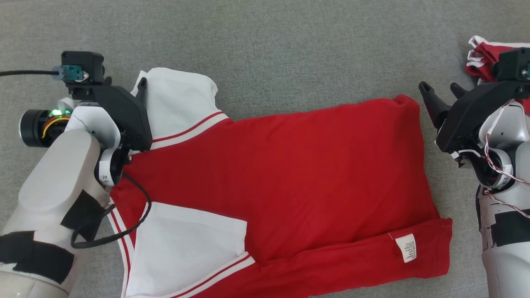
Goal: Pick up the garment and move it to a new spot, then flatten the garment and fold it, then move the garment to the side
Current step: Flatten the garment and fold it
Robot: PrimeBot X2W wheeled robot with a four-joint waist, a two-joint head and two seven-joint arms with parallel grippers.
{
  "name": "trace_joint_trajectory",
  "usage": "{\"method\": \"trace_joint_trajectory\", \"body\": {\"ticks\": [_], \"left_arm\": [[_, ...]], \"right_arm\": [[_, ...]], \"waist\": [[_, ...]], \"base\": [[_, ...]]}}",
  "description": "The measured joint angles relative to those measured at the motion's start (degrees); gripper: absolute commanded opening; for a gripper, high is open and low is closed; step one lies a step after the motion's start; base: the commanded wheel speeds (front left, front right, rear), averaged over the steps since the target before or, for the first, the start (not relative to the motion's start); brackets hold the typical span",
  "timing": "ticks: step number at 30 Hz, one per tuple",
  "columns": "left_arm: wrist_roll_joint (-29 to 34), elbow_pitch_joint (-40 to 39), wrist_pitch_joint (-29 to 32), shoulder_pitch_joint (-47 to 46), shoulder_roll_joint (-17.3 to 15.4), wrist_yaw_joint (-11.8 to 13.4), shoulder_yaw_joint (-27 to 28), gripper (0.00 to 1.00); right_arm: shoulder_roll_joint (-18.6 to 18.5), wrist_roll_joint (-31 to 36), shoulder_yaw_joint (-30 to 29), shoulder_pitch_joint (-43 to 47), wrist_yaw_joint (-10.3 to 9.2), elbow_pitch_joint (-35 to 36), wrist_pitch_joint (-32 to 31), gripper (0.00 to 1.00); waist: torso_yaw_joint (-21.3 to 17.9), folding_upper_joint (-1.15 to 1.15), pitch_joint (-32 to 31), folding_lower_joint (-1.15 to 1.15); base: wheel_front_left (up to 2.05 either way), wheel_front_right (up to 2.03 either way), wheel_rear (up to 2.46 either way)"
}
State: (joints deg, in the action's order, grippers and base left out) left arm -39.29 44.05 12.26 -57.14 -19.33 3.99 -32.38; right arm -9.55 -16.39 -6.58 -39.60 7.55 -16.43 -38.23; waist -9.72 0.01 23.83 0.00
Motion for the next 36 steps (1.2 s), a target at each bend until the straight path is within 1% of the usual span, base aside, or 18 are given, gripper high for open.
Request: {"method": "trace_joint_trajectory", "body": {"ticks": [6, 12, 21, 23, 27, 30, 36], "left_arm": [[0.0, 0.9, -1.5, -0.9, 0.5, 0.1, 0.0, 1.0], [0.4, 3.3, 0.8, -1.0, 0.9, -0.5, -1.7, 1.0], [1.1, 5.3, 3.2, -3.1, 0.3, 0.0, -2.8, 1.0], [0.9, 5.5, 4.4, -3.6, 0.1, -0.5, -2.9, 1.0], [-0.2, 5.0, 7.2, -4.7, -0.6, -2.4, -2.8, 1.0], [-0.6, 3.9, 9.2, -5.2, -1.0, -3.4, -2.9, 1.0], [-1.7, 1.6, 11.2, -5.3, -1.8, -4.1, -3.0, 1.0]], "right_arm": [[0.0, -0.1, 0.4, 0.1, 0.0, 0.0, 0.2, 1.0], [0.2, -0.1, 1.1, 0.2, 0.0, 0.4, 0.2, 1.0], [0.0, 0.0, 2.4, -0.6, 0.0, 1.0, -0.9, 1.0], [-0.4, 0.4, 3.6, -1.1, 0.0, 0.6, -2.8, 1.0], [-1.9, 1.7, 5.2, -1.8, 0.0, 0.3, -7.3, 1.0], [-2.8, 2.7, 4.9, -3.0, 0.0, 0.8, -7.7, 1.0], [-2.1, 2.3, 5.3, -3.3, 0.0, -0.6, -9.3, 1.0]], "waist": [[-0.1, 0.0, -0.1, 0.0], [-0.8, -0.01, -0.1, 0.0], [-1.5, -0.01, 1.1, -0.01], [-1.6, -0.01, 1.6, -0.01], [-1.7, -0.01, 2.4, -0.01], [-1.5, -0.01, 2.9, -0.01], [-0.7, -0.01, 3.4, -0.01]], "base": [[0.0, 0.0, 0.0], [0.0, 0.0, 0.0], [0.0, 0.0, 0.0], [0.0, 0.0, 0.0], [0.0, 0.0, 0.0], [0.0, 0.0, 0.0], [0.0, 0.0, 0.0]]}}
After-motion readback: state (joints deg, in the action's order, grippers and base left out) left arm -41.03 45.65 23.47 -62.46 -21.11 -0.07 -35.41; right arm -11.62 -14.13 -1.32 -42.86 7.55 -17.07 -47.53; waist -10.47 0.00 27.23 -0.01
